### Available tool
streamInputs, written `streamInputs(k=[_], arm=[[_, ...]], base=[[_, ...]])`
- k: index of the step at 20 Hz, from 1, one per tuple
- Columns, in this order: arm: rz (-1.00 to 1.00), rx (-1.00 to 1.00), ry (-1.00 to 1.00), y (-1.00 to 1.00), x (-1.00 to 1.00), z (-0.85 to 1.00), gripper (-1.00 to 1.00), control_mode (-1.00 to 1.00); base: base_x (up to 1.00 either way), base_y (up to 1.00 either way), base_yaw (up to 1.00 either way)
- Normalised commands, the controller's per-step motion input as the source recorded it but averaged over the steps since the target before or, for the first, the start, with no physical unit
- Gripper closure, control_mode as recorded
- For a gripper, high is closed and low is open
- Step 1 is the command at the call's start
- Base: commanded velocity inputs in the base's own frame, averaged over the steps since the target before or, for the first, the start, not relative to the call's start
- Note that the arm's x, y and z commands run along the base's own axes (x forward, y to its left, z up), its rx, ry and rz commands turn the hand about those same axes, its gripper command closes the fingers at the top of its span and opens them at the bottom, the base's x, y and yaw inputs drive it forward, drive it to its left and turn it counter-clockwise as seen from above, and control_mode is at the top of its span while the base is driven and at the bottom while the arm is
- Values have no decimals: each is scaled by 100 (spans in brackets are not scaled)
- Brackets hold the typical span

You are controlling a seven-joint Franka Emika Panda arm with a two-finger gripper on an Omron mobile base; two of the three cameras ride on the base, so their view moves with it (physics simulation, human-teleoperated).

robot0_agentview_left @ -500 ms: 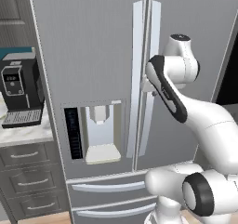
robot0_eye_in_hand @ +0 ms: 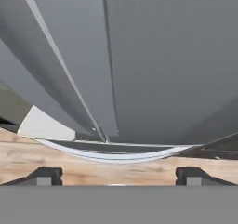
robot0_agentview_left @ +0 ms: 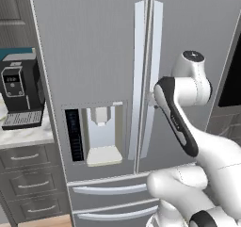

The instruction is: Take the donuts from the fridge and place them on the empty tray on the dining counter.

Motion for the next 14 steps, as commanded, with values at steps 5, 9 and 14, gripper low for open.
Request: streamInputs(k=[5, 9, 14], arm=[[0, 0, -33, 0, -38, -60, -100, -100], [0, 0, -40, 0, -38, -21, -100, -100], [0, 0, -6, 0, -6, 0, -100, 100]], base=[[0, 0, 0], [0, 0, 0], [0, 0, 0]])
